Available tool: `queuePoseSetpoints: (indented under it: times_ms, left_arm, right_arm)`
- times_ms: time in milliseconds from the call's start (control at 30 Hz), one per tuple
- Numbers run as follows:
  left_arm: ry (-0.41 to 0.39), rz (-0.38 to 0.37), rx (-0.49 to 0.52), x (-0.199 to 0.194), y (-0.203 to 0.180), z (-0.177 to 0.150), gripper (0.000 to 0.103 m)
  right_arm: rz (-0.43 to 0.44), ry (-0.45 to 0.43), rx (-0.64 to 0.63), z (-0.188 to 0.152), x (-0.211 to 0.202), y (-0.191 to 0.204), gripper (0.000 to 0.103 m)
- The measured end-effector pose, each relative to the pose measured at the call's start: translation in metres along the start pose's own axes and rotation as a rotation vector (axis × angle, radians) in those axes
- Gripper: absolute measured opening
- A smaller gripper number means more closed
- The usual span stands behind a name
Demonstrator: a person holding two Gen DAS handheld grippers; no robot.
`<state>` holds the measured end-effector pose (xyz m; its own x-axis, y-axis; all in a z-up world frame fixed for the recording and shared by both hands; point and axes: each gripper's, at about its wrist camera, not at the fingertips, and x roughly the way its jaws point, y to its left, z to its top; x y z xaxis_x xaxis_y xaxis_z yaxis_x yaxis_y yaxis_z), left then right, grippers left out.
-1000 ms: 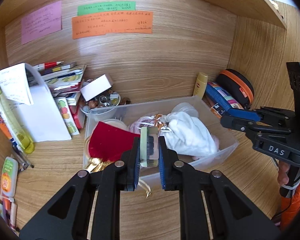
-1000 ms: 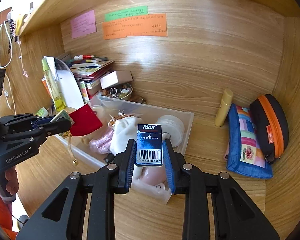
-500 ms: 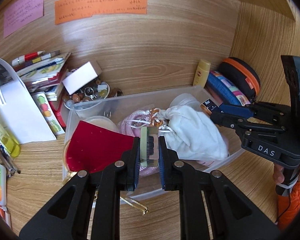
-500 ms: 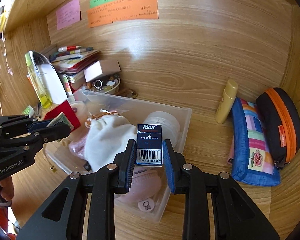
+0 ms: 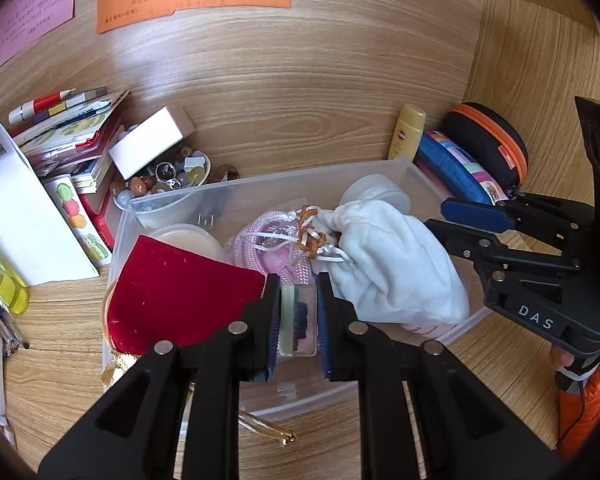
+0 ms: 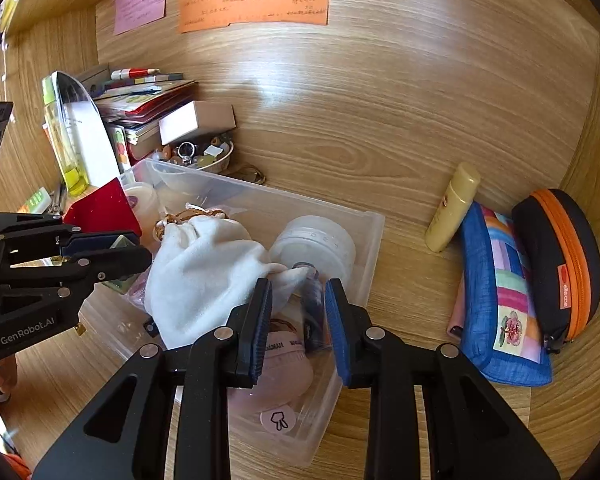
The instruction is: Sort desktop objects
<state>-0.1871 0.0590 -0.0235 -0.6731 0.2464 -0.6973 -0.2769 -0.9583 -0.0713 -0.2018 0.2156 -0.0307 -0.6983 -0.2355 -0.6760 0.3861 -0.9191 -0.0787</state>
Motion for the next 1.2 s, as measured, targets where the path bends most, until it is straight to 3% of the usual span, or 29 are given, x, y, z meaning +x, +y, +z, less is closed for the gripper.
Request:
queuePoseSetpoints:
  times_ms: [67, 200, 300, 367, 467, 800, 900, 1067, 1200]
  left_arm:
    - [-0.006, -0.001, -0.002, -0.003, 0.0, 0.0, 0.018]
    - [-0.029, 0.032, -0.006, -0.012, 0.0, 0.001, 0.036]
    - [-0.043, 0.041, -0.014, -0.022, 0.002, 0.001, 0.038]
    - [-0.051, 0.049, -0.018, -0.028, 0.003, 0.0, 0.04]
    - [-0.074, 0.071, -0.024, -0.039, 0.003, -0.002, 0.053]
    - [-0.149, 0.162, -0.032, -0.081, 0.002, -0.015, 0.078]
    - [-0.17, 0.198, -0.028, -0.095, 0.0, -0.022, 0.094]
    - [-0.206, 0.234, -0.019, -0.116, -0.005, -0.036, 0.098]
    - [-0.221, 0.251, -0.03, -0.128, -0.005, -0.048, 0.099]
  right_arm:
    - [0.0, -0.006, 0.002, 0.001, -0.003, 0.0, 0.025]
    - [-0.004, -0.024, 0.005, 0.003, -0.011, -0.001, 0.028]
    - [-0.013, -0.043, 0.008, 0.005, -0.019, 0.0, 0.037]
    - [-0.019, -0.057, 0.006, 0.005, -0.027, 0.002, 0.048]
    - [-0.029, -0.087, -0.002, 0.005, -0.04, 0.006, 0.061]
    - [-0.056, -0.154, -0.03, -0.005, -0.08, 0.029, 0.081]
    - [-0.047, -0.165, -0.025, -0.01, -0.089, 0.034, 0.083]
    - [-0.037, -0.177, -0.002, -0.019, -0.104, 0.042, 0.096]
    - [-0.047, -0.189, 0.013, -0.028, -0.115, 0.049, 0.099]
